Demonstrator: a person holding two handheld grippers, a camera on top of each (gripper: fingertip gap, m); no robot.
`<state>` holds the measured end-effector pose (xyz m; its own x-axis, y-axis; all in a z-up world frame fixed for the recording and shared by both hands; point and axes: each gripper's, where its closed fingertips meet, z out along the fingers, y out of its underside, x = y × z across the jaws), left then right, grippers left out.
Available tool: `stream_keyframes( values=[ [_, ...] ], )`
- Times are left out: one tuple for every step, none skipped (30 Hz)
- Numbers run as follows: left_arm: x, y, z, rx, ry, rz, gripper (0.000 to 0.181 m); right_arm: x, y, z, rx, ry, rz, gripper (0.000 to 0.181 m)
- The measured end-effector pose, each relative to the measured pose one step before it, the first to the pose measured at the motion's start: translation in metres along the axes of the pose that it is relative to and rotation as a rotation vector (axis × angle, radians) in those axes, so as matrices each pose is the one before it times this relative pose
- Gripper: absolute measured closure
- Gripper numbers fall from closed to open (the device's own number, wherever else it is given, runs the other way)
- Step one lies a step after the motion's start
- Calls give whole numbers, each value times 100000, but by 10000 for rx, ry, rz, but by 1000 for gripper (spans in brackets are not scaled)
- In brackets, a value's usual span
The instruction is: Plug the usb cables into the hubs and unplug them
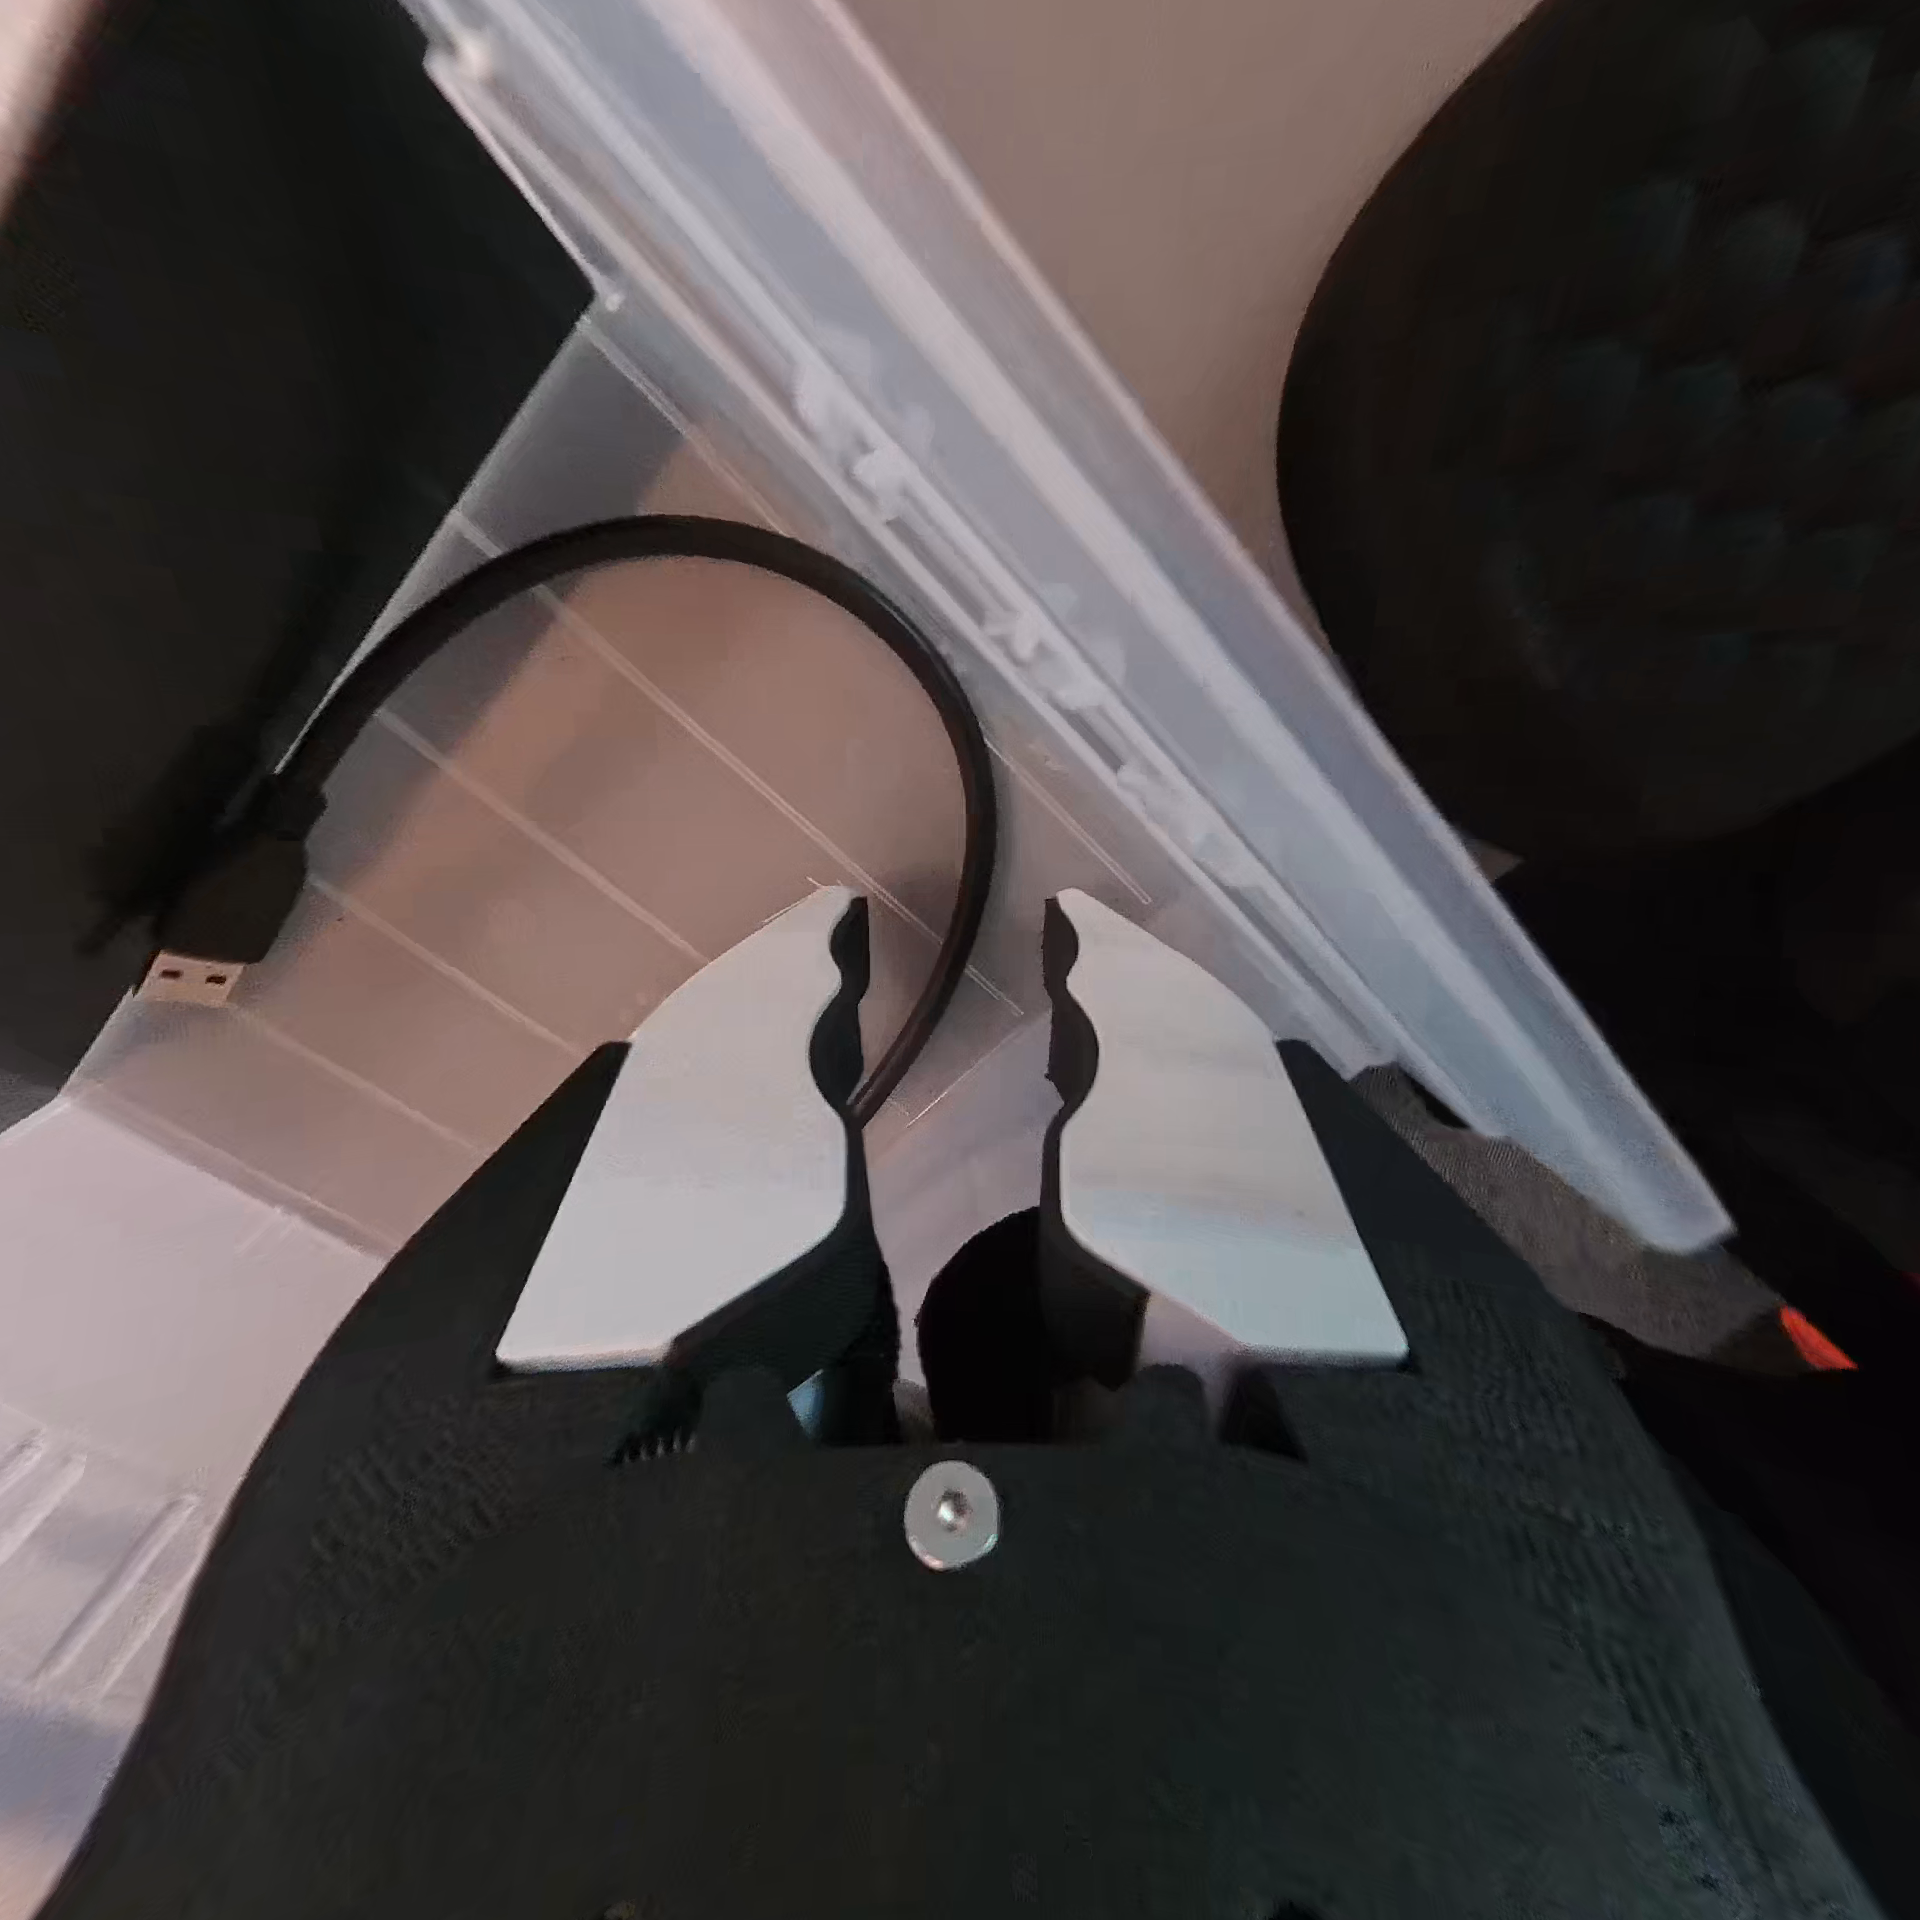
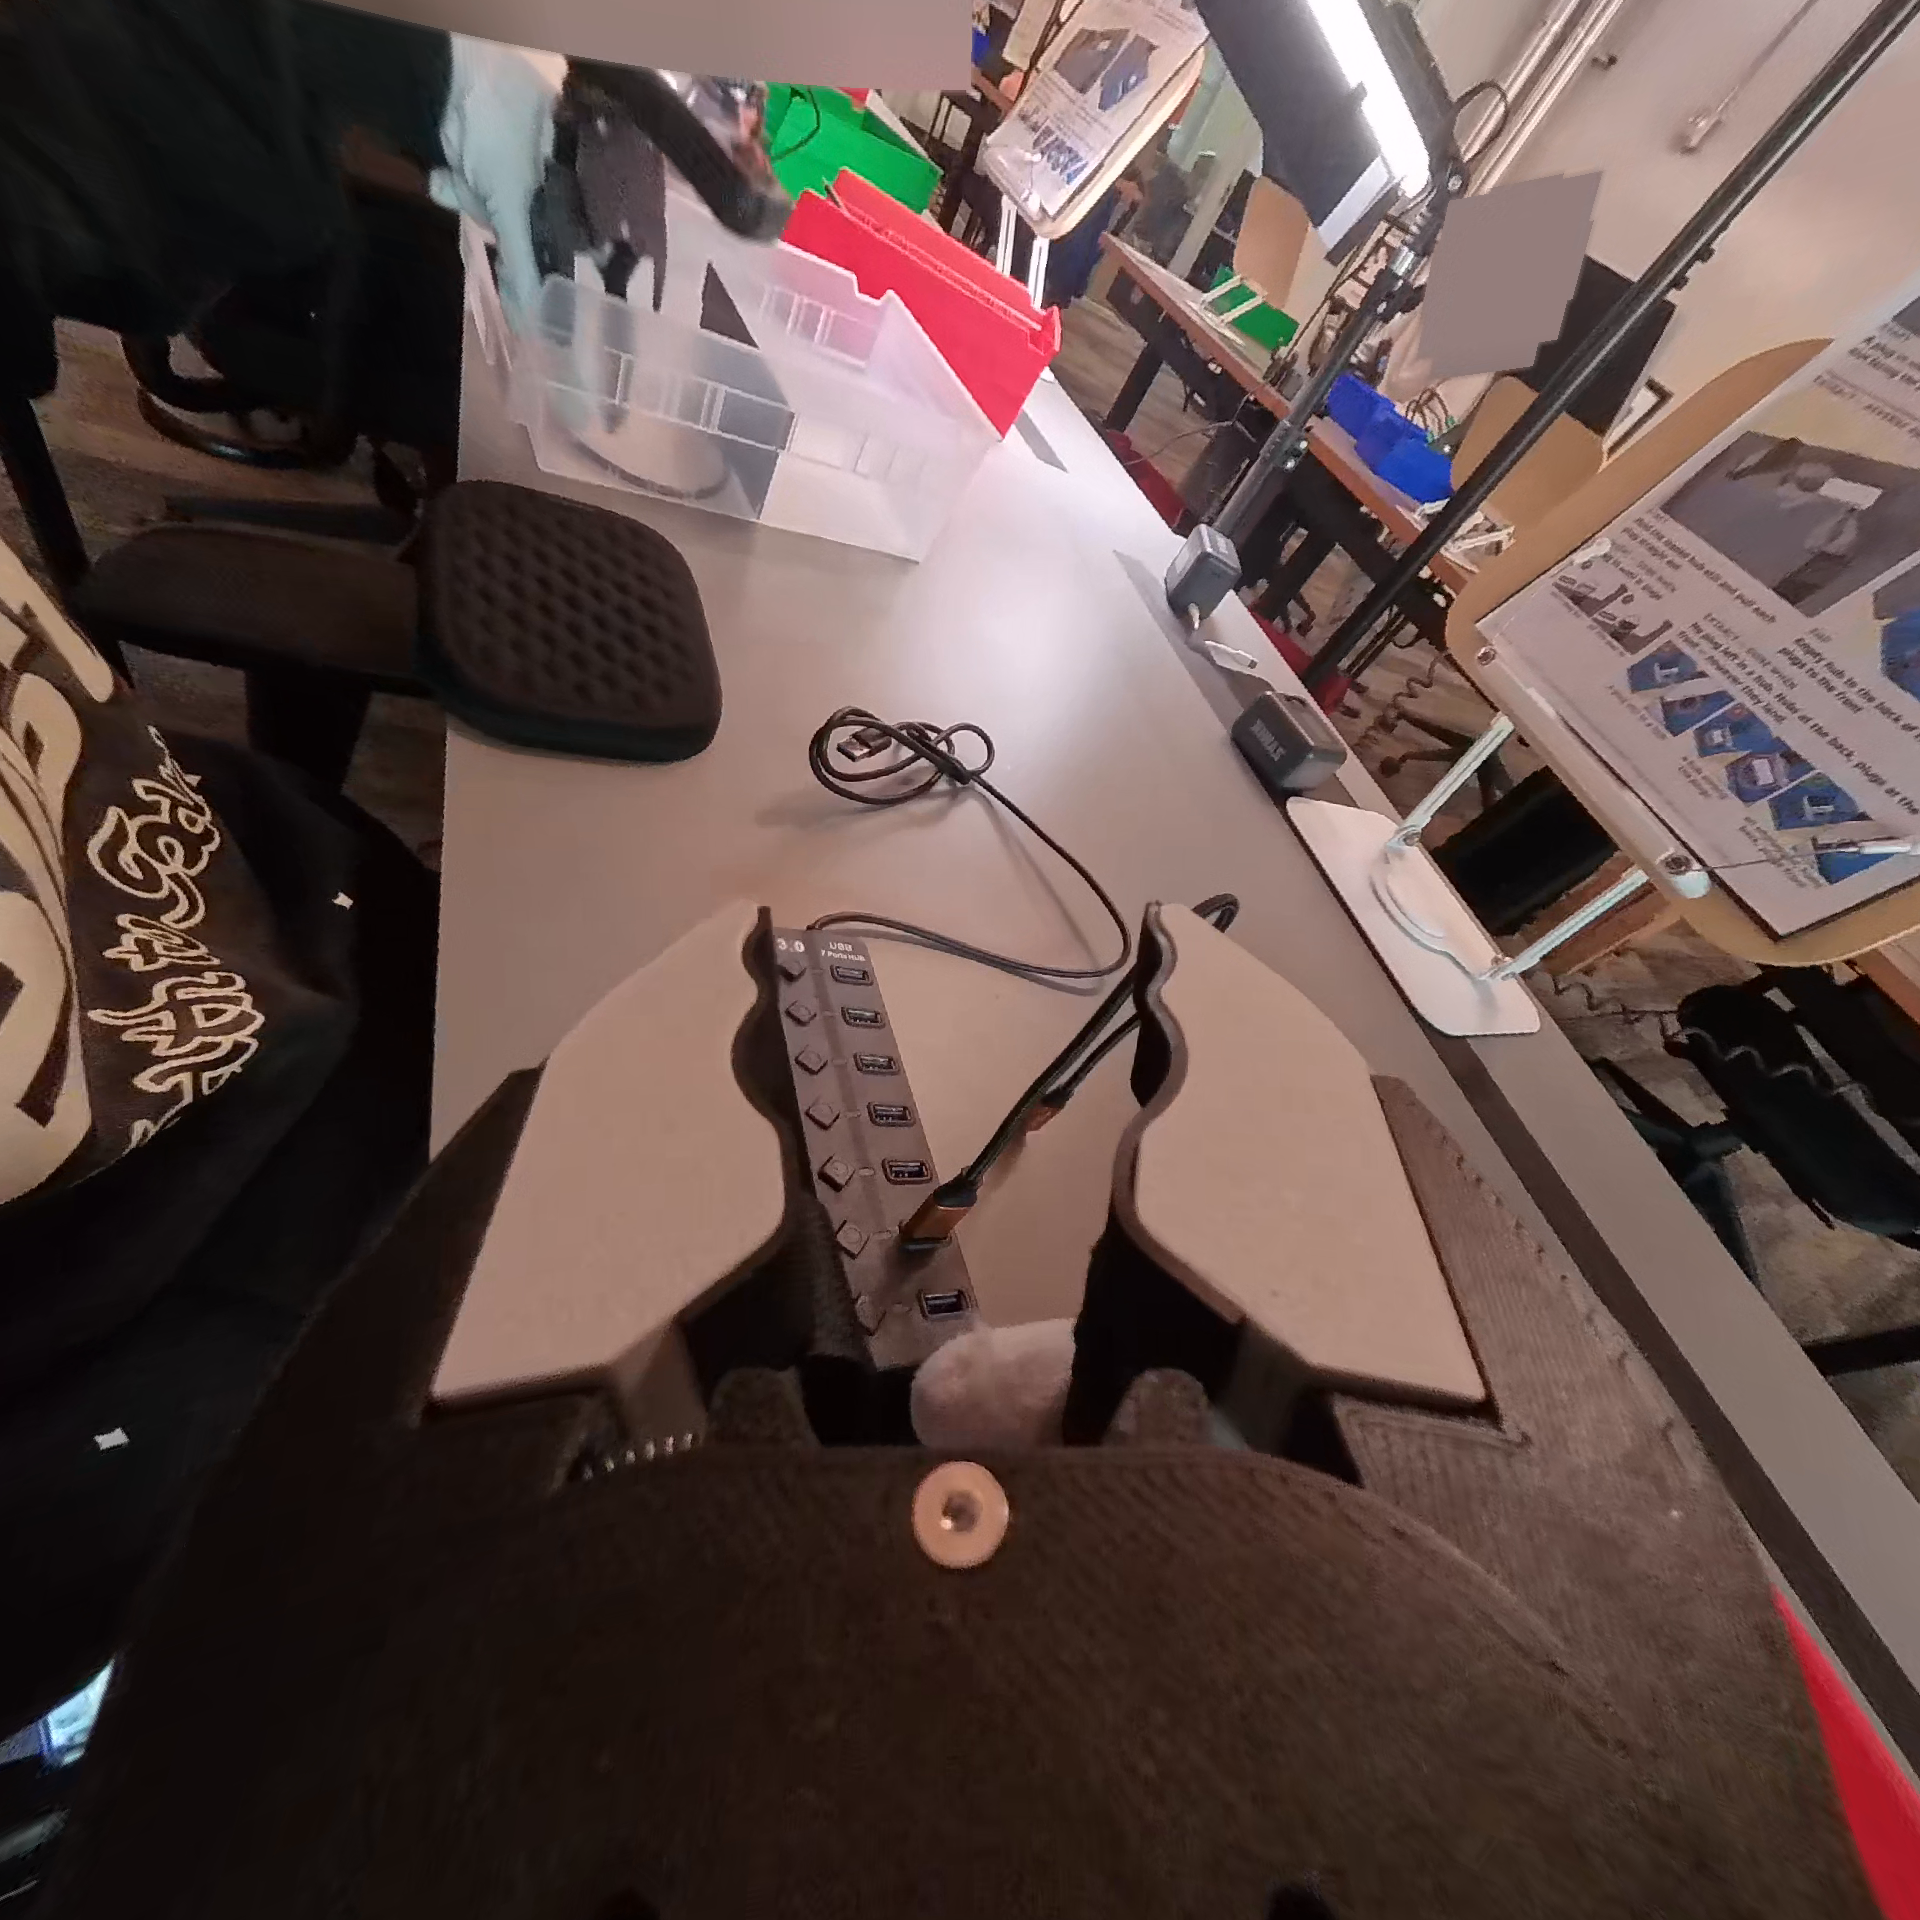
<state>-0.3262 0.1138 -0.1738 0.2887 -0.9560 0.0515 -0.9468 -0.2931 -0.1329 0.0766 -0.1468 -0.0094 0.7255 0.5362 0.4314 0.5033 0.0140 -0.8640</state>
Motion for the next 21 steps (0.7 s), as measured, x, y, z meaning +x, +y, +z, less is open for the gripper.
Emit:
stream_keyframes(
  values=[
    [-87,161,385,-272,-90,45,149,46,-177,-133,129,8,27,116],
    [-281,298,365,-359,-268,-29,151,84,-115,-117,92,39,14,116],
    [-417,-350,19,105,-414,23,151,95,-36,-88,36,52,2,116],
    [168,-65,0,-54,41,-72,154,68,9,-69,-11,48,-2,117],
    [45,-24,-2,-22,-26,-71,155,60,26,-40,-21,52,-11,117],
    [144,-117,26,82,46,77,163,11,-7,-36,-3,26,-24,117],
    [-197,-138,17,122,-208,120,174,-63,-26,5,7,-17,-21,117],
    [-577,159,-28,-65,-501,102,176,-83,-1,-2,-6,-24,-14,117],
    [-389,383,-35,-161,-415,118,176,-36,8,6,-23,5,-16,117],
    [-76,167,-62,31,-178,52,176,-23,29,-8,-33,18,-25,117],
    [60,-269,-206,389,-25,-44,176,-20,-4,-21,-21,19,-28,118],
    [9,-494,-450,630,-2,-114,176,2,-53,-39,8,19,-22,118],
    [-197,-428,-700,637,-126,-198,176,-19,-86,-41,36,10,-15,118],
    [-319,-377,-937,618,-218,-230,176,13,-98,-34,43,23,-13,118],
    [-533,-549,-1156,715,-372,-224,176,55,-92,-22,45,50,-19,119],
    [-603,-788,-1293,836,-403,-226,176,70,-78,21,45,59,-20,120],
    [-554,-1011,-1354,920,-329,-229,176,13,-58,48,30,20,-16,121],
    [-598,-1267,-1377,1044,-336,-256,176,-61,-13,83,9,-27,-10,121],
    [-653,-1460,-1333,1108,-366,-282,176,-89,11,116,-9,-47,-6,121],
    [-469,-1501,-1199,1067,-257,-240,177,-78,14,124,-8,-31,-8,121],
    [-335,-1662,-1056,1126,-215,-223,177,-82,-19,145,9,-25,-11,121]
  ],
)
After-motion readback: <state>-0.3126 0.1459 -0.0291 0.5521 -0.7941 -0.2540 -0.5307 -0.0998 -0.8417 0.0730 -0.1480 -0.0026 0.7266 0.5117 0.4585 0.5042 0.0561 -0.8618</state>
